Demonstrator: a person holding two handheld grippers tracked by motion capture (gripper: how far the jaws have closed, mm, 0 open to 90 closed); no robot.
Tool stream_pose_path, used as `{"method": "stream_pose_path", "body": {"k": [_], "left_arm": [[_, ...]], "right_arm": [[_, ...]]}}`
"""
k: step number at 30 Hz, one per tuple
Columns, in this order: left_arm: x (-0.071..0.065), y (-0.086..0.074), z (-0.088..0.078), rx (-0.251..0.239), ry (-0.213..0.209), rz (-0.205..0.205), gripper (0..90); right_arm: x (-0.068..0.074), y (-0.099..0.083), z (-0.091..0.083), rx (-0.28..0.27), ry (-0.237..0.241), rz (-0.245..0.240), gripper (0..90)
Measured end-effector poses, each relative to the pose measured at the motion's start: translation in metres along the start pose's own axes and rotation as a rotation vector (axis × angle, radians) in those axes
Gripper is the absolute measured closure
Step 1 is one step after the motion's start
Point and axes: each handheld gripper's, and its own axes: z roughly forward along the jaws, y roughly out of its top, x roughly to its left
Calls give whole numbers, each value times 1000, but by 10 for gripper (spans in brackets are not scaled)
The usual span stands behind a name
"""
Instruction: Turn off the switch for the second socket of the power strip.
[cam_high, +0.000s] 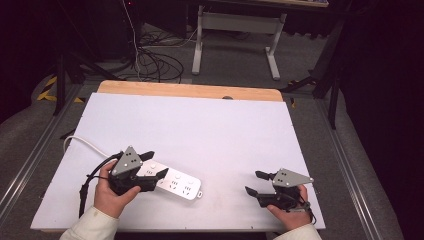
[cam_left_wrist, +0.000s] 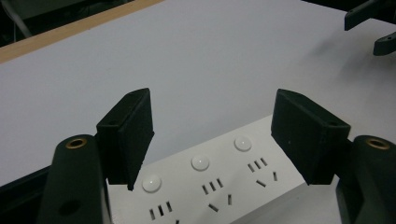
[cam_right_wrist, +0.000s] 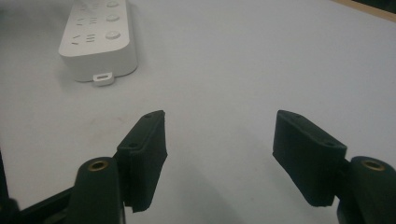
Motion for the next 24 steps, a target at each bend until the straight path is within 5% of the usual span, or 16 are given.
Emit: {"method": "stream_pose_path", "body": {"k": [7,17,23,24], "left_arm": [[0,1,1,6,11,-6,389],[1,7,-1,29,-37,3,494],[4,6,3,85,8,-26,622],[6,6,4,97,12,-29,732]], "right_arm": [[0,0,0,-5,9,5,362],[0,0,-1,-12,16,11,379],[-1,0,-3,-24,17,15,395],[-1,0,-3,-23,17,15,398]]}}
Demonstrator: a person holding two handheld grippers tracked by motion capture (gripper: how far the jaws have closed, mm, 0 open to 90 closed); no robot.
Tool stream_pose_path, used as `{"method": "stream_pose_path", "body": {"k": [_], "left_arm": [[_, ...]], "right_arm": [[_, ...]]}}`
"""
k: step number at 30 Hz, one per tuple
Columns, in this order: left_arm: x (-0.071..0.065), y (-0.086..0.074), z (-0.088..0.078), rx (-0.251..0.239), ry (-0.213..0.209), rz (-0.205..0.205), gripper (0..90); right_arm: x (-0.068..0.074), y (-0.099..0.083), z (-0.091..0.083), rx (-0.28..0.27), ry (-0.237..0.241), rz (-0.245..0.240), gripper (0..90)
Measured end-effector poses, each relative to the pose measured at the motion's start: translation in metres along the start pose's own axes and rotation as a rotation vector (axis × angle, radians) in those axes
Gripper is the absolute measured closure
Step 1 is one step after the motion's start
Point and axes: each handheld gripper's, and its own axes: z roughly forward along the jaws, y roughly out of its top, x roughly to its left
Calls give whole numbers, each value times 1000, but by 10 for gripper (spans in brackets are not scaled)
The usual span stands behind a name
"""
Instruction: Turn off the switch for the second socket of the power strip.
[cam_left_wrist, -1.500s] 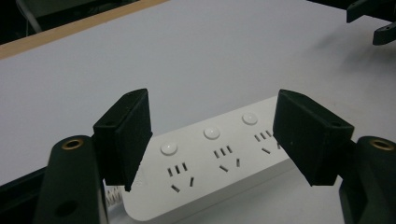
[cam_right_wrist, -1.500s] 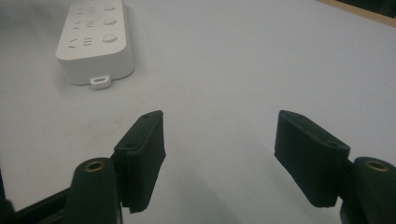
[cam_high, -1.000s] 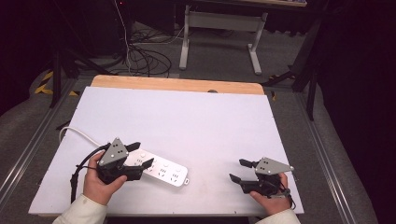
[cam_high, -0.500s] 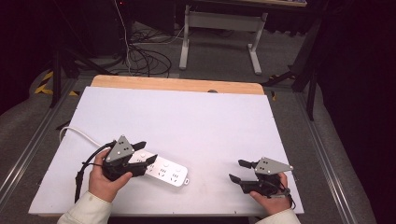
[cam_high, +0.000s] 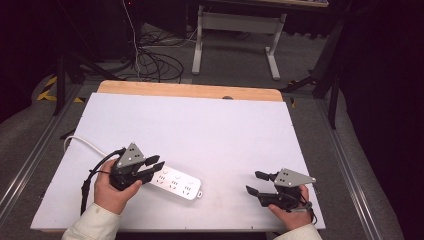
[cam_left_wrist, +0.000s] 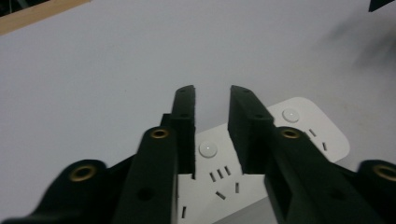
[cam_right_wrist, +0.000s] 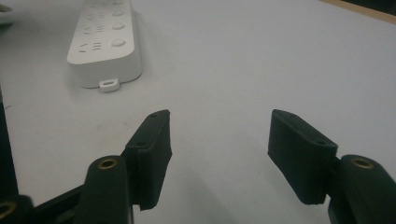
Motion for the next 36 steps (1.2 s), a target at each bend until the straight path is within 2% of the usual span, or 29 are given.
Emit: {"method": "stream_pose_path", "body": {"k": [1,3,4,5,6,8,9,13,23,26,36], "left_arm": [[0,0,0,8,5,-2,732],[2,0,2,15,5,-17,854],[2,0,2,18,16,-17,893],[3,1,3,19,9,-22,900],[3,1,4,23,-1,-29,900],[3,2,5,42,-7,-17,900],[3,2,6,48,-28,-26,900],[5,3,9,74,-44,-25,900],[7,8,27,197,-95,-70,900],[7,7,32,228,-103,-75,900],[7,5,43,268,-76,-68,900]], "right_arm": [[0,0,0,0,0,0,398],[0,0,0,1,1,-1,399],[0,0,0,1,1,-1,400],[0,0,0,0,1,-1,401],[0,0,0,0,1,-1,401],[0,0,0,0,1,-1,402],[0,0,0,0,1,-2,403],[0,0,0,2,2,-1,404],[0,0,0,4,5,-4,405],[0,0,0,5,7,-4,405],[0,0,0,2,7,-4,406]]}}
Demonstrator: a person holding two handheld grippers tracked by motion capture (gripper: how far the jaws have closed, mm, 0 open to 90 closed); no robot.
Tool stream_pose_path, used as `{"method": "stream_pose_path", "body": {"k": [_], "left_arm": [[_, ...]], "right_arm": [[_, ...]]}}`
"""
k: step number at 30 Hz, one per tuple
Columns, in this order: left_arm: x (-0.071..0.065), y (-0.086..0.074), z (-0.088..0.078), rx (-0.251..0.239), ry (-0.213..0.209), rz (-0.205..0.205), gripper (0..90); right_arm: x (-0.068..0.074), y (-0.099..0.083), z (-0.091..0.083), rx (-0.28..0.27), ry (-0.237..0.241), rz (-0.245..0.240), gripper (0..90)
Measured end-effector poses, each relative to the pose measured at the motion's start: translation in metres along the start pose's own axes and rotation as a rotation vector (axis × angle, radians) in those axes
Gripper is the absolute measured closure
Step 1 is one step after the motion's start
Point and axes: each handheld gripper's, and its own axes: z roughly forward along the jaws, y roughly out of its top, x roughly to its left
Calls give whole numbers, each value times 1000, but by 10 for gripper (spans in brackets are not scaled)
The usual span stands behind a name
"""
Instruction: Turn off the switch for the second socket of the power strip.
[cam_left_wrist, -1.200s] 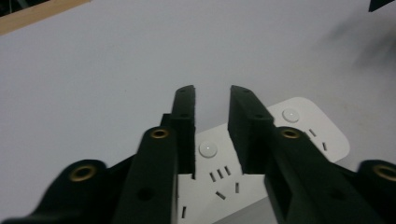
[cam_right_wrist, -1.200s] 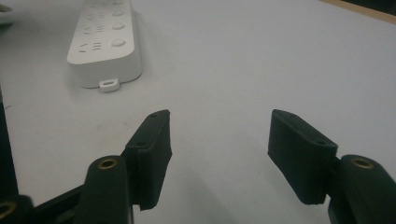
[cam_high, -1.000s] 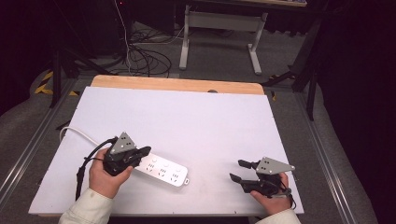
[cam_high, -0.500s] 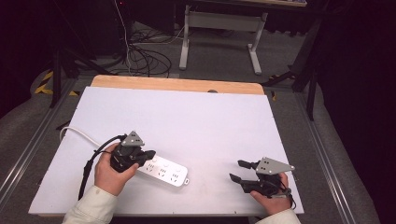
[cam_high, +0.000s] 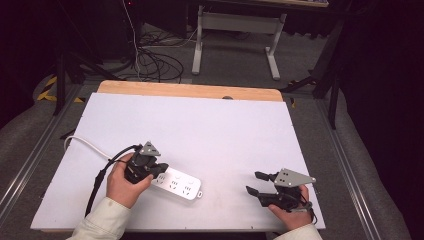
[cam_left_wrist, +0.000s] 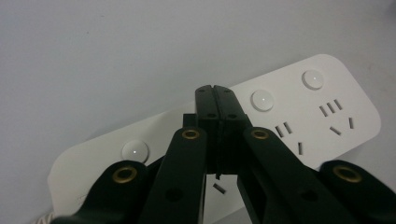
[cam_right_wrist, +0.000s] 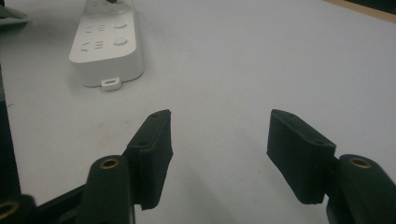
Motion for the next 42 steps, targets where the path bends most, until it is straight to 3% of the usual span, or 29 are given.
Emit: {"method": "stream_pose_path", "body": {"k": [12,42], "left_arm": [[-1,1,8,25,22,12,900],[-3,-2,12,20,54,30,900]], "right_arm": [[0,0,0,2,3,0,407],[0,0,0,3,5,3,407]]}}
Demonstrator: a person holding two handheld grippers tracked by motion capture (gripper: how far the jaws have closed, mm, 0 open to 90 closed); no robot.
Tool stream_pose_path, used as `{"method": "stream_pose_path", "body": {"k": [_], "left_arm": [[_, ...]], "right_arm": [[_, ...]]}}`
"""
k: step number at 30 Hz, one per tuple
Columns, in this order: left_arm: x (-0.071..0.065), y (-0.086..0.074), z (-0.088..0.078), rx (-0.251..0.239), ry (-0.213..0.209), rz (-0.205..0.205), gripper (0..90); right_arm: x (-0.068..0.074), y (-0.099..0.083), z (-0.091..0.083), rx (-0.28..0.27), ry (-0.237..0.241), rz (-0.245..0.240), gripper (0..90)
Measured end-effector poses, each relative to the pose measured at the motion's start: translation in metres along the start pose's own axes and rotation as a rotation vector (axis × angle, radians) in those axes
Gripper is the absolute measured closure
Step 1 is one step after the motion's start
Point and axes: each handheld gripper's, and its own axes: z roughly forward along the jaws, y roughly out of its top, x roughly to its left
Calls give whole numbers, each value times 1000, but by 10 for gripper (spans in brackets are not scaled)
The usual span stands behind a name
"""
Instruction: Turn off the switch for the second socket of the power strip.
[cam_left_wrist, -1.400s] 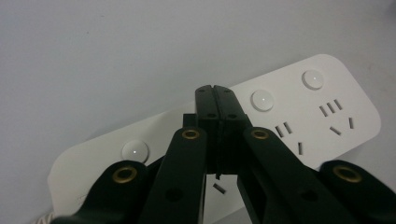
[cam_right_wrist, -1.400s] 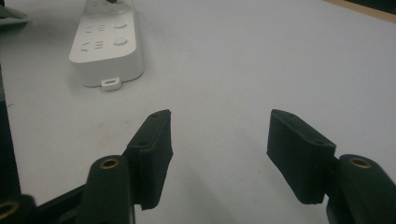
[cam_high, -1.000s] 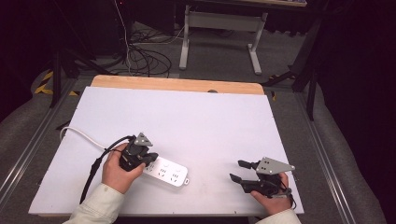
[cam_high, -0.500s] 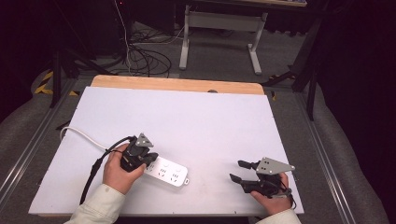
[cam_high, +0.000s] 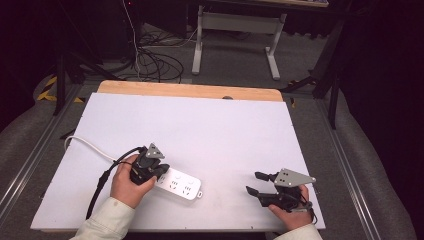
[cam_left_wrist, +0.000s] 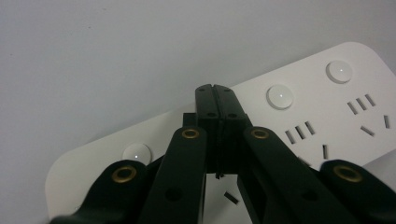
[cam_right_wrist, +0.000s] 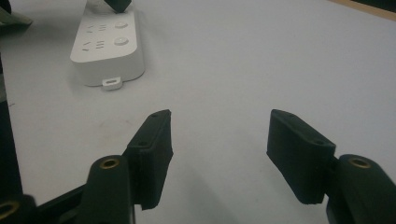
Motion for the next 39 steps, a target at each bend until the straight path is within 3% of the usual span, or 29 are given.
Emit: {"method": "stream_pose_path", "body": {"k": [21,36,39], "left_arm": [[-3,-2,0,-14,23,27,900],[-4,0,-2,-18,6,7,900],[-8,5,-11,-62,21,23,900]], "right_arm": [[1,0,-1,-4,-3,4,407],[1,0,0,4,-5,4,407],[0,0,1,5,-6,6,407]]}}
